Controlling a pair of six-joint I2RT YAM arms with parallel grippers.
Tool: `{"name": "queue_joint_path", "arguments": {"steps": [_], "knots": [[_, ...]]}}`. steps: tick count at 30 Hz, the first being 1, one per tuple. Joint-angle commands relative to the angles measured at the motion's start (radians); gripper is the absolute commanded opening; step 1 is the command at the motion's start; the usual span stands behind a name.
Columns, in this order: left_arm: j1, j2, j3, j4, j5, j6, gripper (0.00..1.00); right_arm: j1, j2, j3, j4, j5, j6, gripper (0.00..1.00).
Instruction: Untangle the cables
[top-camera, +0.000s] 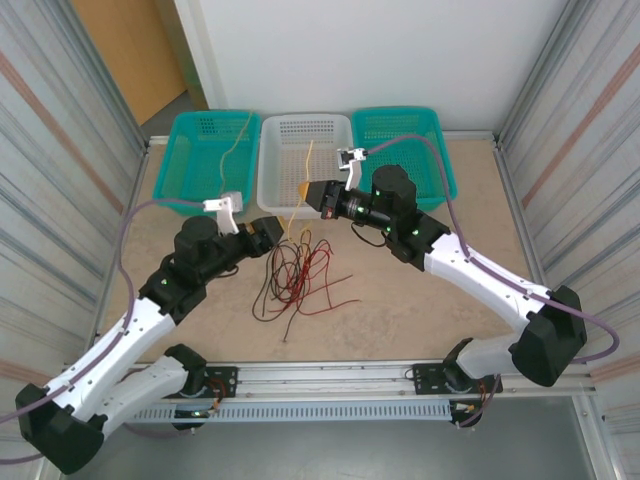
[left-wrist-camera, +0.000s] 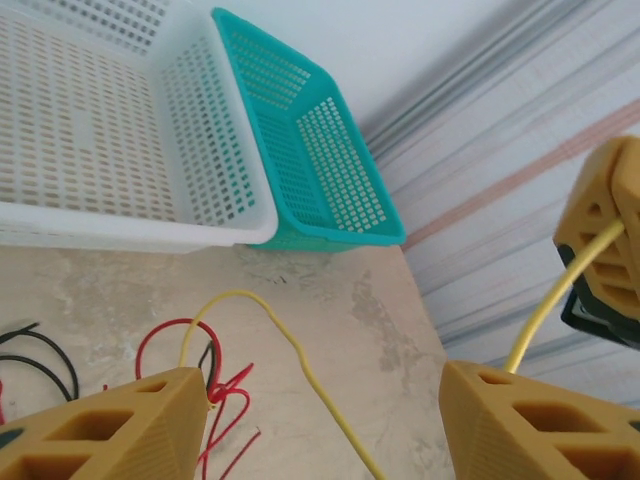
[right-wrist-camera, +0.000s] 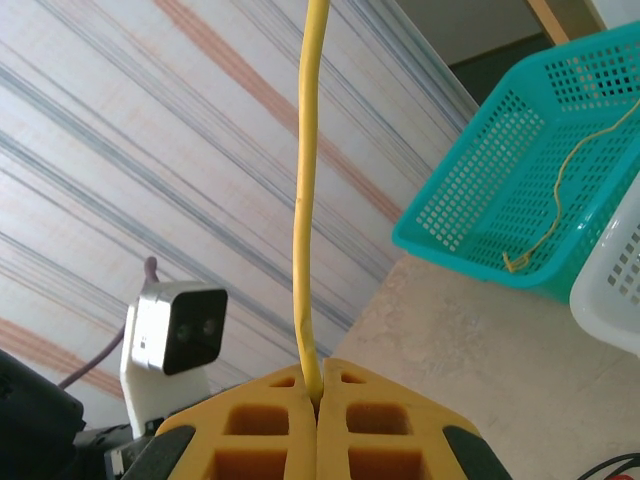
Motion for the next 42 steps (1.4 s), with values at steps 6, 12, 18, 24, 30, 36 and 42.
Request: {"name": "queue_joint_path", "arguments": {"steps": [6,12,18,24,30,36,42], "knots": [[-0.036,-0.019,-0.030,0.150,0.090,0.063,0.69,0.047,-0.046,0.083,-0.107,0.067,-0.074,0.00],[-0.040,0.025,0.014,0.141,0.103,0.093,0.61,0.093,-0.041,0.104,-0.164,0.121,-0.127,0.00],[-0.041,-0.013,0.014,0.132,0.085,0.115,0.71,0.113,-0.057,0.103,-0.212,0.162,-0.164,0.00],[-0.041,-0.018,0.010,0.153,0.157,0.116,0.75,0.117,-0.076,0.091,-0.229,0.181,-0.190,0.00],[-0.065,0.001,0.034,0.124,0.161,0.200,0.77,0.117,-0.066,0.121,-0.271,0.187,-0.202,0.00],[-0.091,0.066,0.113,0.039,0.124,0.300,0.75,0.120,-0.059,0.131,-0.282,0.191,-0.203,0.00],[-0.114,0.089,0.128,0.033,0.085,0.340,0.69,0.138,-0.054,0.157,-0.322,0.214,-0.232,0.00]]}}
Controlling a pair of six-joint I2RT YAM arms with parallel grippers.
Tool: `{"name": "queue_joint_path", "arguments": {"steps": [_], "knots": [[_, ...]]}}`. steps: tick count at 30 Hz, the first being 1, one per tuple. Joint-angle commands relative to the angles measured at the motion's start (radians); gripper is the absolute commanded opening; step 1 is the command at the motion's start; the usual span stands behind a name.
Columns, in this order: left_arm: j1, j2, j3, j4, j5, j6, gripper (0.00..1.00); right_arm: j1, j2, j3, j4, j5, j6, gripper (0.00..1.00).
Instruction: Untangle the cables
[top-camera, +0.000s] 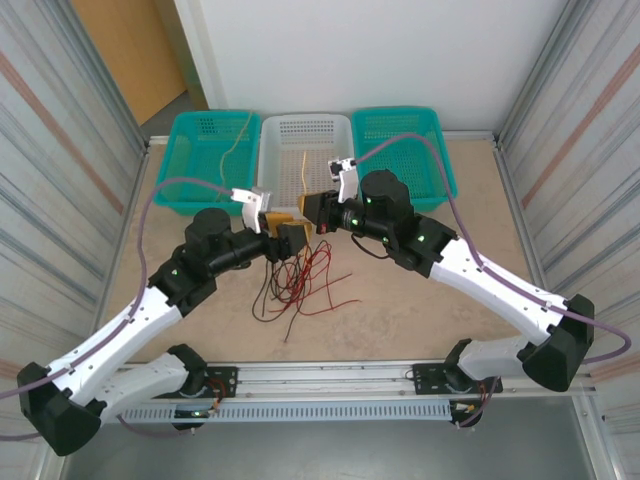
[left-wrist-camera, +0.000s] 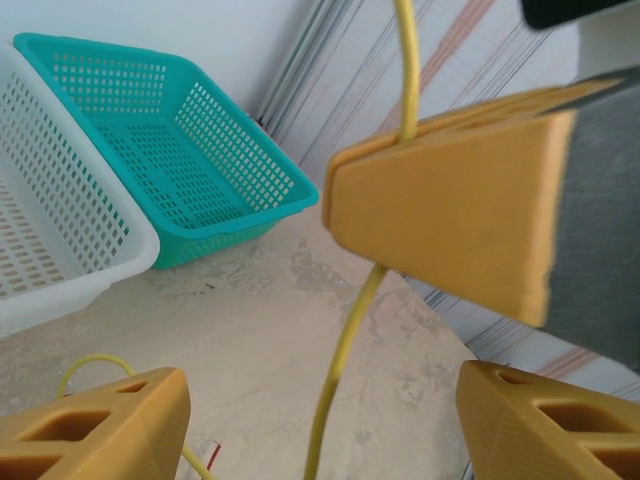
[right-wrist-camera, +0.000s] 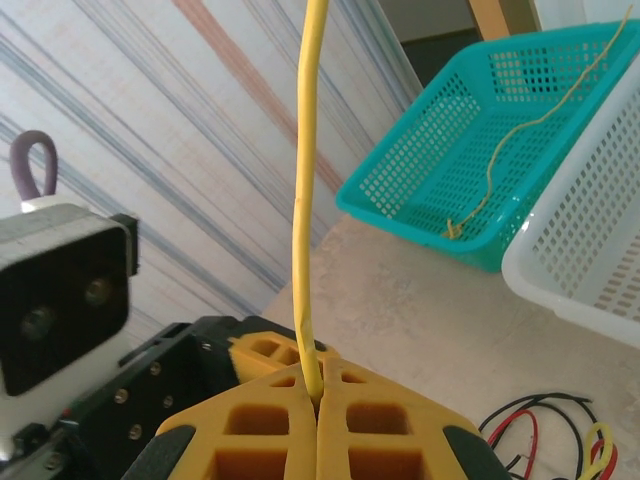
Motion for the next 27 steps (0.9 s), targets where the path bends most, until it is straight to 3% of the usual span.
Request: {"name": "queue_joint_path", "arguments": {"steps": [1,4,14,27], "knots": [[-0.007,-0.005,0.023,-0.022,-0.035,0.065,0.68,0.014,-0.006,0.046,-0.014,0.023,-0.041,0.00],[-0.008,0.001,0.032,-0.049,-0.041,0.088,0.64,0.014,-0.008,0.049,-0.029,0.028,-0.048,0.00],[-0.008,-0.006,0.045,-0.127,-0.020,0.164,0.64,0.014,-0.003,0.058,-0.075,0.037,-0.057,0.00],[-0.011,-0.033,0.013,-0.107,-0.006,0.196,0.58,0.021,0.013,0.092,-0.137,0.033,-0.066,0.00]]}}
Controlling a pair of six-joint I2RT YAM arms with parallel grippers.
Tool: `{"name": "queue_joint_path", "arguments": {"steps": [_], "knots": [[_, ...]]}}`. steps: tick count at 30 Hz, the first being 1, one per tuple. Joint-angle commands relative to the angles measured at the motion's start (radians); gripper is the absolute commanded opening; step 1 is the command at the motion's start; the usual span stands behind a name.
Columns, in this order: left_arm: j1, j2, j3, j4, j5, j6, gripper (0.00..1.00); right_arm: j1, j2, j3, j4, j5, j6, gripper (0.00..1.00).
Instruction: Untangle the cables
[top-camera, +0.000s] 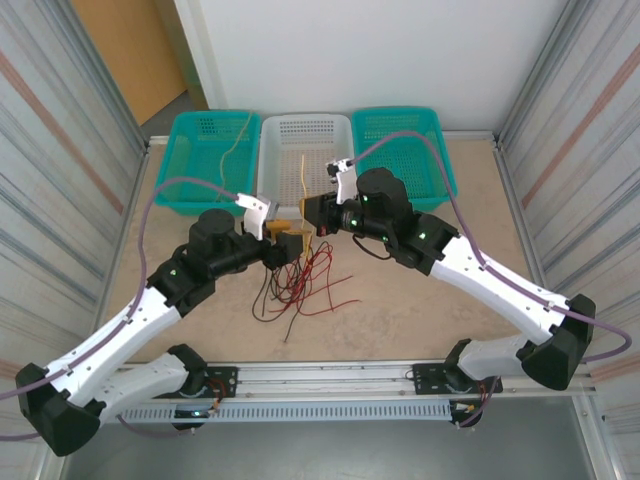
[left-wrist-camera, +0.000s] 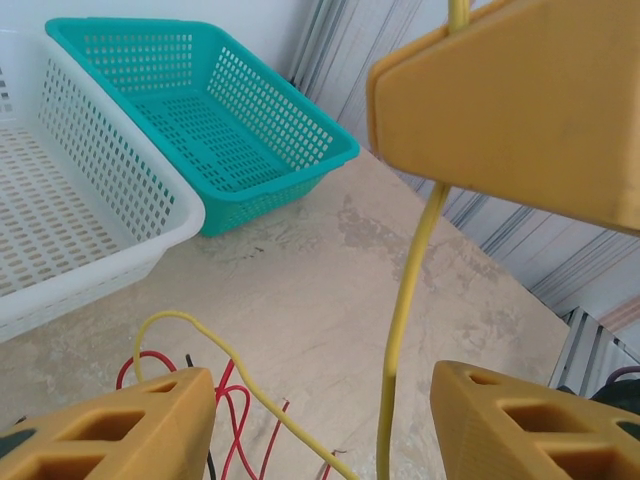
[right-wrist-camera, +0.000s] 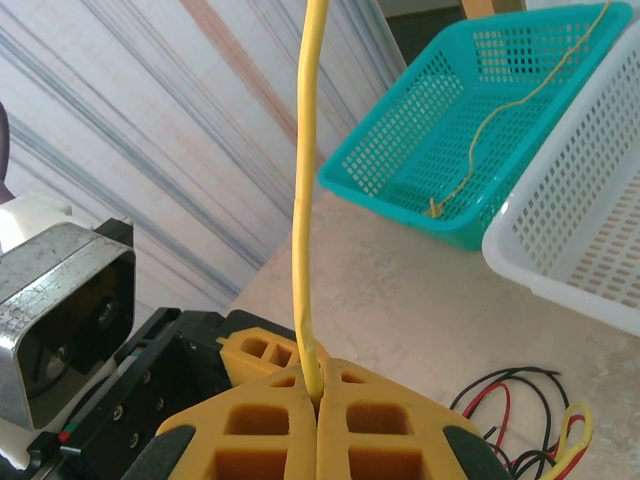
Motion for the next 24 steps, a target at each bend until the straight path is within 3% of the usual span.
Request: {"name": "queue_joint_path", "arguments": {"steps": [1,17,24], "knots": [[-0.008,-0.020,0.003,0.022,0.026,0.036,0.56,0.012,0.000,0.035,-0.024,0.012,-0.025,0.00],[-0.021,0.045,0.011,0.063,0.000,0.034,0.34,0.036,0.004,0.033,-0.012,0.010,-0.032,0.00],[-0.023,0.033,0.015,0.065,-0.140,0.019,0.00,0.040,-0.003,0.019,0.003,0.021,-0.035,0.00]]}}
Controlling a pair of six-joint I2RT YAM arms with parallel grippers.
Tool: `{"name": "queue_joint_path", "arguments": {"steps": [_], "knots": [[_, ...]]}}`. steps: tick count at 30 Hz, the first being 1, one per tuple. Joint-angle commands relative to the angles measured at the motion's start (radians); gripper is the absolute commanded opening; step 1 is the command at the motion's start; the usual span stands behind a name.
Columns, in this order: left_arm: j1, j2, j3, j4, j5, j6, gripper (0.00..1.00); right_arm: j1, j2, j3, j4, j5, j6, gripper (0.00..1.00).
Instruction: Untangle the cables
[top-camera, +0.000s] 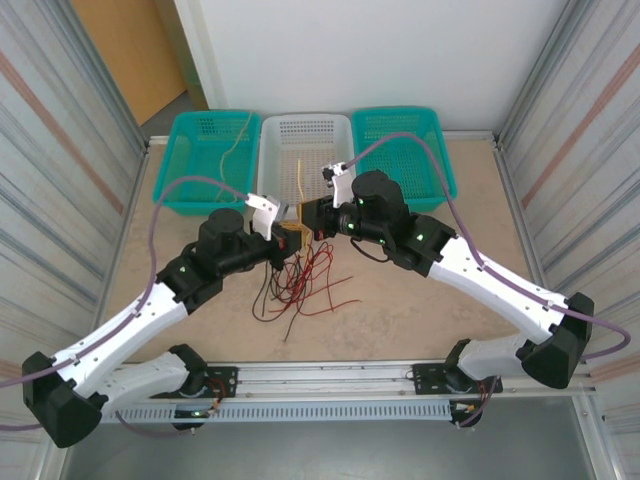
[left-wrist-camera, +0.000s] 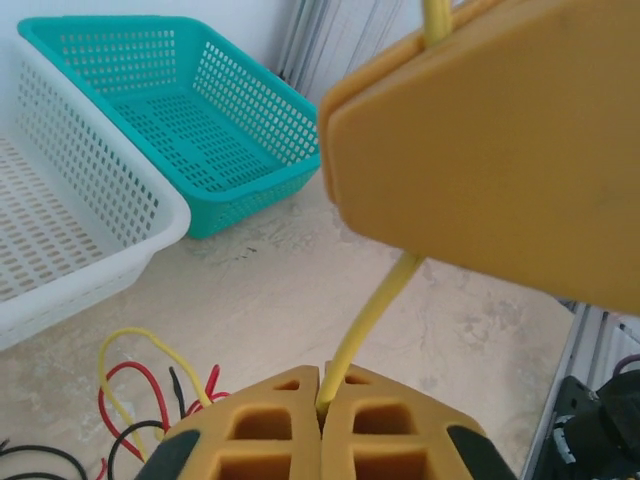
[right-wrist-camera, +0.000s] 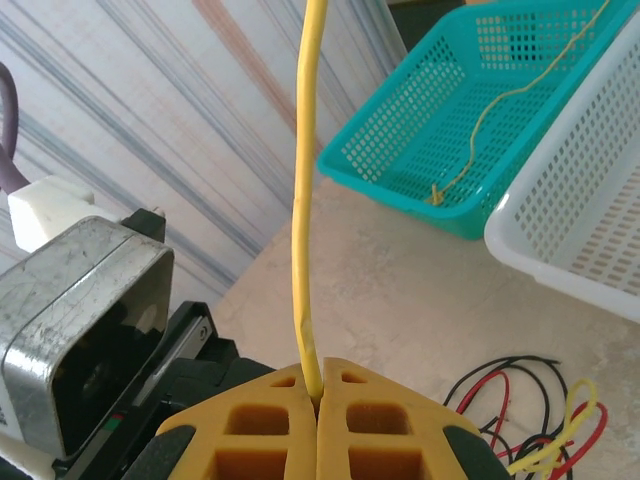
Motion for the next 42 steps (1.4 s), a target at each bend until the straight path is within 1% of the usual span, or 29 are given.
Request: {"name": "queue_joint_path", "arguments": {"steps": [1,2,3,5,6,7,12,16,17,18,21,23,27,31,37,42], "knots": [[0.005,-0.029,0.015,0.018,-0.131,-0.006,0.00,0.013,-0.009,0.017,0.021,0.001,-0.029,0.00],[0.005,-0.037,0.013,0.022,-0.142,-0.009,0.00,0.014,-0.011,0.018,0.020,0.003,-0.029,0.00],[0.006,-0.045,0.014,0.026,-0.150,-0.018,0.00,0.013,-0.015,0.018,0.017,0.006,-0.028,0.04],[0.006,-0.054,0.017,0.032,-0.181,-0.048,0.00,0.012,-0.021,0.018,0.006,0.031,-0.029,0.31],[0.006,-0.059,0.020,0.034,-0.186,-0.058,0.00,0.012,-0.026,0.017,-0.003,0.051,-0.027,0.41],[0.005,-0.061,0.022,0.036,-0.188,-0.064,0.00,0.009,-0.033,0.015,-0.012,0.069,-0.027,0.46],[0.005,-0.092,0.016,0.067,-0.218,-0.093,0.00,-0.011,-0.099,-0.047,-0.022,0.117,-0.016,0.53],[0.007,-0.122,0.016,0.099,-0.242,-0.105,0.00,-0.054,-0.169,-0.122,-0.041,0.160,0.012,0.60],[0.007,-0.131,0.015,0.112,-0.249,-0.109,0.00,-0.073,-0.189,-0.147,-0.044,0.161,0.023,0.68],[0.008,-0.144,0.013,0.128,-0.254,-0.110,0.00,-0.092,-0.204,-0.170,-0.047,0.157,0.033,0.70],[0.021,-0.171,0.005,0.180,-0.253,-0.132,0.00,-0.136,-0.235,-0.218,-0.058,0.140,0.056,0.72],[0.036,-0.181,0.007,0.205,-0.247,-0.161,0.00,-0.147,-0.242,-0.233,-0.068,0.134,0.060,0.72],[0.068,-0.193,0.016,0.241,-0.215,-0.213,0.00,-0.147,-0.237,-0.259,-0.085,0.146,0.066,0.71],[0.078,-0.213,0.027,0.268,-0.195,-0.247,0.00,-0.146,-0.235,-0.288,-0.085,0.154,0.075,0.71],[0.083,-0.235,0.055,0.272,-0.193,-0.246,0.00,-0.146,-0.217,-0.319,-0.077,0.156,0.085,0.71],[0.100,-0.224,0.075,0.293,-0.169,-0.266,0.00,-0.143,-0.197,-0.327,-0.080,0.160,0.091,0.70]]}}
